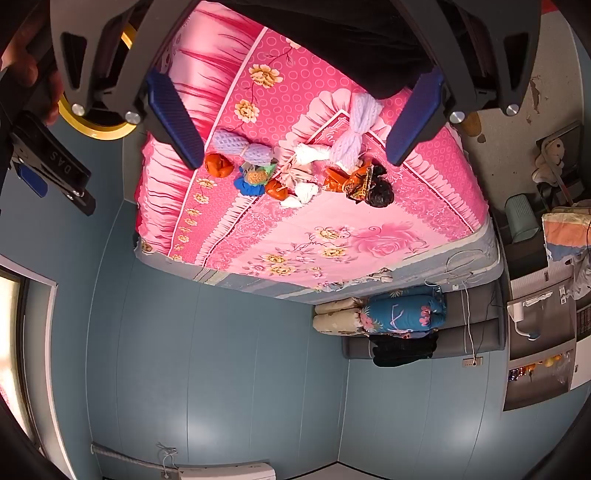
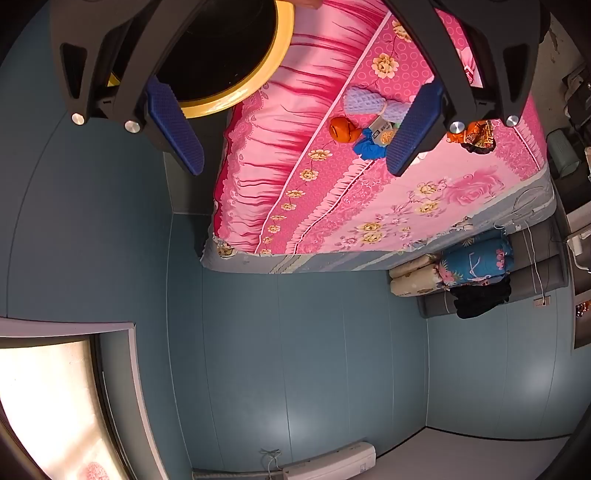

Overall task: Collect trash
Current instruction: 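Move both tools toward the trash on the pink bedspread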

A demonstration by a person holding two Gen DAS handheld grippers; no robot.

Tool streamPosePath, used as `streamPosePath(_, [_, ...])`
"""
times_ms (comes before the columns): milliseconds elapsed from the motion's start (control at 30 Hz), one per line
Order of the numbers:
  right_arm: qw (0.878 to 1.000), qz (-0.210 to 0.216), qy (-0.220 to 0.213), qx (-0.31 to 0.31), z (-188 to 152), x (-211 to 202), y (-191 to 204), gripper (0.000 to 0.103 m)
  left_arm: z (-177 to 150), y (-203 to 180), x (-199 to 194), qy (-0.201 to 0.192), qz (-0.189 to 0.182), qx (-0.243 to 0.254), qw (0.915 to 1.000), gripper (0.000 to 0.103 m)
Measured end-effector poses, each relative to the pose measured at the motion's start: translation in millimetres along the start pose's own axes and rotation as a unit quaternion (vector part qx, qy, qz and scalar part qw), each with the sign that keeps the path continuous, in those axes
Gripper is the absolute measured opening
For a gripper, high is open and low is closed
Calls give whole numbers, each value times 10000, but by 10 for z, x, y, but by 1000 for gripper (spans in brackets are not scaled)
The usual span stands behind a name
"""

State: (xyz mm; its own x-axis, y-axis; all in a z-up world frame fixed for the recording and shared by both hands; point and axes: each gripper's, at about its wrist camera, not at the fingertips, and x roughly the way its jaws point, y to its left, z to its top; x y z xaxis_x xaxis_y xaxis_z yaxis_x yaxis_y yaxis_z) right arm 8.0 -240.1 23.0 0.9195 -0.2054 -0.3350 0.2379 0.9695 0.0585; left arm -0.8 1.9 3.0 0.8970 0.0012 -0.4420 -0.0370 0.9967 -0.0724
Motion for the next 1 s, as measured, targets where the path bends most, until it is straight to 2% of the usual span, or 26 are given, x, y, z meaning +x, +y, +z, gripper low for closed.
streamPosePath(1000, [10000,6,-33,5,-9,-5,-6,95,12,-11,8,21,-4,-1,10000,95])
